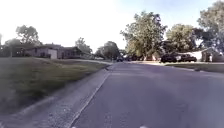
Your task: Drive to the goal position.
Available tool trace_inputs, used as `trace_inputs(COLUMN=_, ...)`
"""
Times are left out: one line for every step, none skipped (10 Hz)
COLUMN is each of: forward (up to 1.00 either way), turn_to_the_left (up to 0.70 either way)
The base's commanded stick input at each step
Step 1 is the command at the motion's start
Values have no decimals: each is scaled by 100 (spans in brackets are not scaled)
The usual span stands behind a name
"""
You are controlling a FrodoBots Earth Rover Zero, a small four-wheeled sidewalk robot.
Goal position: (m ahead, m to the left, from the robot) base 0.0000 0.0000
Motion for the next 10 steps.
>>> trace_inputs(forward=6, turn_to_the_left=0)
trace_inputs(forward=6, turn_to_the_left=0)
trace_inputs(forward=6, turn_to_the_left=0)
trace_inputs(forward=6, turn_to_the_left=0)
trace_inputs(forward=6, turn_to_the_left=0)
trace_inputs(forward=6, turn_to_the_left=0)
trace_inputs(forward=6, turn_to_the_left=0)
trace_inputs(forward=6, turn_to_the_left=0)
trace_inputs(forward=6, turn_to_the_left=0)
trace_inputs(forward=6, turn_to_the_left=0)
